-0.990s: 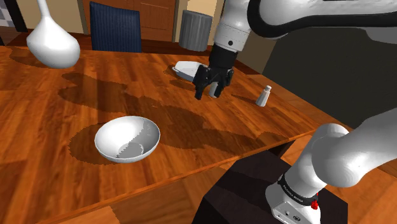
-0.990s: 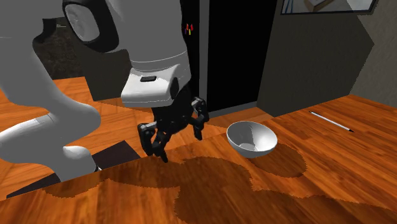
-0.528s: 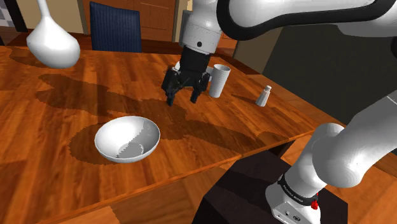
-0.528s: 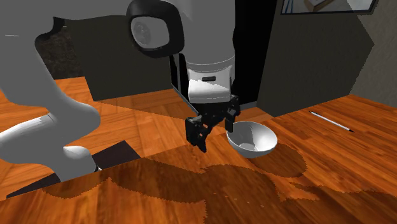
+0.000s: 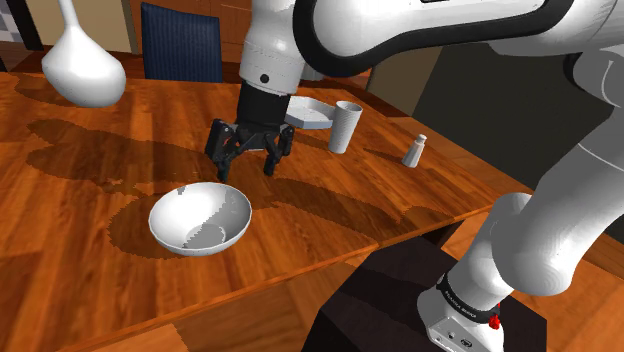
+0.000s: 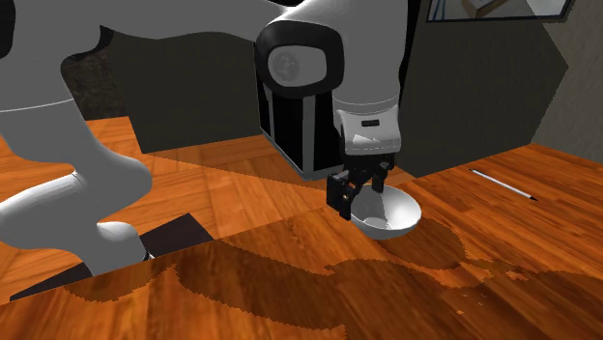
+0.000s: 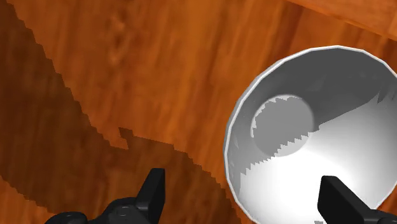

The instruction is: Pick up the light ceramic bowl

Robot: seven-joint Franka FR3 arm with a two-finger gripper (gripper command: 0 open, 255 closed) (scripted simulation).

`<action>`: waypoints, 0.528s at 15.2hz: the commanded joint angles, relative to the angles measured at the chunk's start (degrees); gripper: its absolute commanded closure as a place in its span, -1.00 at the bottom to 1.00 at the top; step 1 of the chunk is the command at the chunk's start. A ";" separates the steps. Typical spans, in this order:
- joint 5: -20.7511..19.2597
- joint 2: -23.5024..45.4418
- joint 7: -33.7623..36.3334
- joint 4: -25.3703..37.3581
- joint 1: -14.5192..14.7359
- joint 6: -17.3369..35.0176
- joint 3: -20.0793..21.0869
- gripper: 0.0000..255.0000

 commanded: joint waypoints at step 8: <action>-0.07 1.26 -0.27 -3.73 0.24 4.95 0.36 1.00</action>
